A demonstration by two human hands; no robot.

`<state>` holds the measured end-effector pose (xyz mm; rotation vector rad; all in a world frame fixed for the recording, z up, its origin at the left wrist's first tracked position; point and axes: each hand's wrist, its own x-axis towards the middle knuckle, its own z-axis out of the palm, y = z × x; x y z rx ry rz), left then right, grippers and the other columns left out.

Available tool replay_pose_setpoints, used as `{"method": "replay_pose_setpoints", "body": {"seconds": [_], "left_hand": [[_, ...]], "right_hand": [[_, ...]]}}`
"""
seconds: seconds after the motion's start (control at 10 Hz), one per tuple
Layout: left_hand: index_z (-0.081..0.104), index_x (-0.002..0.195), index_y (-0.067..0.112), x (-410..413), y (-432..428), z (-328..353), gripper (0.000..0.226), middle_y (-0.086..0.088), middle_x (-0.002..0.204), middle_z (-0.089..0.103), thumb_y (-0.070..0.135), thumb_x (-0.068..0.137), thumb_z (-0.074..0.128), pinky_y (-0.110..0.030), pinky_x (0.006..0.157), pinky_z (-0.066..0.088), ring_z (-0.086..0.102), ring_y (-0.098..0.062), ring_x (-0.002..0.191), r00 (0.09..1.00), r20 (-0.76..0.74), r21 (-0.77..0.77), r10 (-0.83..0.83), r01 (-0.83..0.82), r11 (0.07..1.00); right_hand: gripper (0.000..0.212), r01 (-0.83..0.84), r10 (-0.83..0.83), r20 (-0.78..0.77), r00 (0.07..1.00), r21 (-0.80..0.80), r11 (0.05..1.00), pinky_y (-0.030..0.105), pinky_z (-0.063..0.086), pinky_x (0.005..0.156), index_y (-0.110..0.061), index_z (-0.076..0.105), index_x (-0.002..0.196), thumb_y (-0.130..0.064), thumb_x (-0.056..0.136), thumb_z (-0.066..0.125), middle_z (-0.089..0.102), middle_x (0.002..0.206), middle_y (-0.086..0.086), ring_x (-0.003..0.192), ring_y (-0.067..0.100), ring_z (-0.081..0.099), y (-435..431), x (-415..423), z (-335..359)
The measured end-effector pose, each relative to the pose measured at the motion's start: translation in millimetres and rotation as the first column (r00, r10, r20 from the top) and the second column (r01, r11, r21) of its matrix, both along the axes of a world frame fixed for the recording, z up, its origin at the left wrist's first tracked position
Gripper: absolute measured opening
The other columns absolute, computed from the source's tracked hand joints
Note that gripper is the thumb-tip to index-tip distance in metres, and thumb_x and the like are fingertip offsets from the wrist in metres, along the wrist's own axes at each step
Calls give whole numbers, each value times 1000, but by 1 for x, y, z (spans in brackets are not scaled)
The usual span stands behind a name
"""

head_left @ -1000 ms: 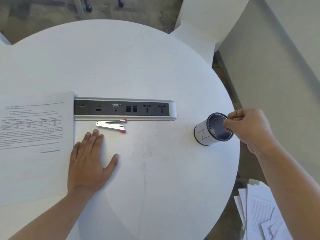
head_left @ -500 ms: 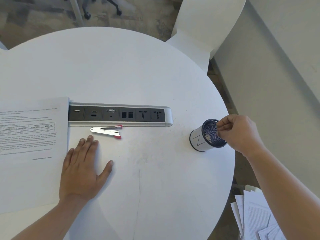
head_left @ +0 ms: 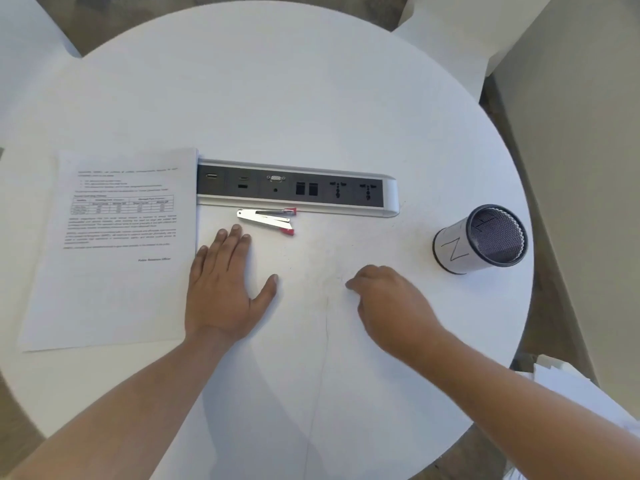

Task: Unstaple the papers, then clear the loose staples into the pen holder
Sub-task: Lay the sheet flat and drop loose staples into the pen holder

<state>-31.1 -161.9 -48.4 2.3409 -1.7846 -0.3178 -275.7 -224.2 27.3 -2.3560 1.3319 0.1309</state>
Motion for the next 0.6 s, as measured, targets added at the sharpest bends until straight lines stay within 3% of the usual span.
{"method": "replay_pose_setpoints", "body": {"seconds": [0.1,0.2,0.3,0.4,0.5,0.6], "left_hand": [[36,151,12,1,0,0,81,-2,164,28,64,88,38,-43,125,16,23,-21,152,1000,-8,0,2,-2,1000],[37,151,12,1,0,0,81,-2,164,28,64,88,38,-43,125,16,23,-21,152,1000,-9,-2,1,-1,1000],[37,151,12,1,1,1,81,-2,164,28,64,88,38,-44,125,16,23,-22,152,1000,-14,-2,1,-2,1000],[36,151,13,1,1,0,81,-1,165,26,64,89,37,-44,125,16,22,-21,153,1000,-7,7,1,-1,1000],[36,151,13,1,0,0,81,-2,165,26,64,88,38,-44,125,16,22,-21,153,1000,-13,3,3,-3,1000],[37,151,12,1,0,0,81,-2,164,27,64,88,38,-44,125,16,23,-22,152,1000,-17,-4,3,-3,1000]], "right_hand": [[31,-107,104,-74,992,-33,994,36,52,57,-12,66,94,8,74,53,60,95,2,85,24,54,10,10,-17],[34,-119,113,-69,991,-89,989,32,48,53,-10,64,94,10,69,54,60,95,3,82,24,53,6,13,-23],[38,-13,15,21,1000,-67,998,37,54,69,-8,66,105,9,75,51,62,102,6,90,27,57,-2,15,-21],[34,246,-238,134,962,-49,968,34,52,77,-9,67,113,1,84,54,67,106,6,91,26,63,-12,11,-13],[24,300,-298,86,951,-8,954,33,51,76,-11,71,105,-7,87,55,70,98,5,87,25,63,-19,13,-11],[14,233,-233,-13,972,-2,973,34,49,67,-10,69,85,-13,87,56,67,82,5,77,27,60,-21,25,-11]]}}
